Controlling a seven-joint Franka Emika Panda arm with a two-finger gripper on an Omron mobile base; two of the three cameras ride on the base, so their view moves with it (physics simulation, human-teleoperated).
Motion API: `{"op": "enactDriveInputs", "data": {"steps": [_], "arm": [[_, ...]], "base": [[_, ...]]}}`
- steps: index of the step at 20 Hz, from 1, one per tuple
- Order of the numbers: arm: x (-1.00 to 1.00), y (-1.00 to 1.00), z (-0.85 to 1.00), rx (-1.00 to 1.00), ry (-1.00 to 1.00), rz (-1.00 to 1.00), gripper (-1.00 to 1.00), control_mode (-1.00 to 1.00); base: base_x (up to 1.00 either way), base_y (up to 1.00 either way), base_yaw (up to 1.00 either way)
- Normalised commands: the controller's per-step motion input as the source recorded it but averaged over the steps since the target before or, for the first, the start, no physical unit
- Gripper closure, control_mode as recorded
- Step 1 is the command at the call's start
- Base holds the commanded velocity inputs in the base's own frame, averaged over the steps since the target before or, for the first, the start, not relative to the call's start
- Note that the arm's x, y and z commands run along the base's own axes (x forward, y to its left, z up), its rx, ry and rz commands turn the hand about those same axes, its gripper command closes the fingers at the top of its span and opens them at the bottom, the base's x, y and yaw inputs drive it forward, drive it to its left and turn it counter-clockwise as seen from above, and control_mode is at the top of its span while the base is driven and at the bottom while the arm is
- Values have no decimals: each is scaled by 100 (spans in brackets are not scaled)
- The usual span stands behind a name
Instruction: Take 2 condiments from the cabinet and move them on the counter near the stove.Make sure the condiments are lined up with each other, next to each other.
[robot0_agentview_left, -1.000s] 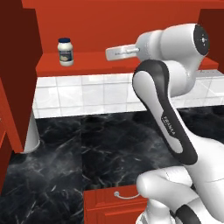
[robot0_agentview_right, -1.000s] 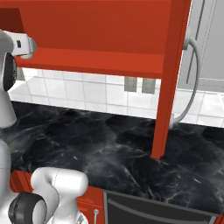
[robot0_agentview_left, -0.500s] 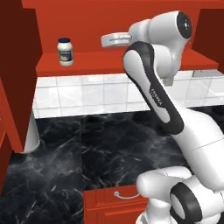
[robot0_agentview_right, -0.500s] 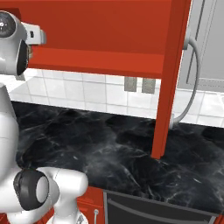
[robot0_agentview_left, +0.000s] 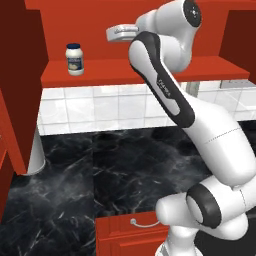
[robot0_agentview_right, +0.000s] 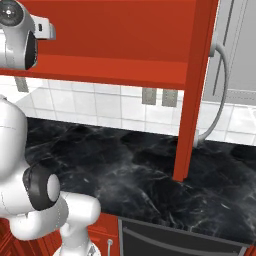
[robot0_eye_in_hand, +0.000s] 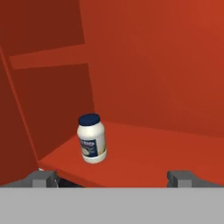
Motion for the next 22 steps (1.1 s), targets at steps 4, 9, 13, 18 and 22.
{"op": "enactDriveInputs", "data": {"steps": [4, 9, 13, 18, 22], "arm": [[24, 28, 12, -4, 0, 0, -100, -100], [26, 33, 1, -5, -2, 0, -100, -100], [23, 37, -3, -5, -5, 0, -100, -100], [26, 36, 0, -3, -2, 0, -100, -100], [25, 35, -5, -3, 0, 0, -100, -100]], "base": [[0, 0, 0], [0, 0, 0], [0, 0, 0], [0, 0, 0], [0, 0, 0]]}}
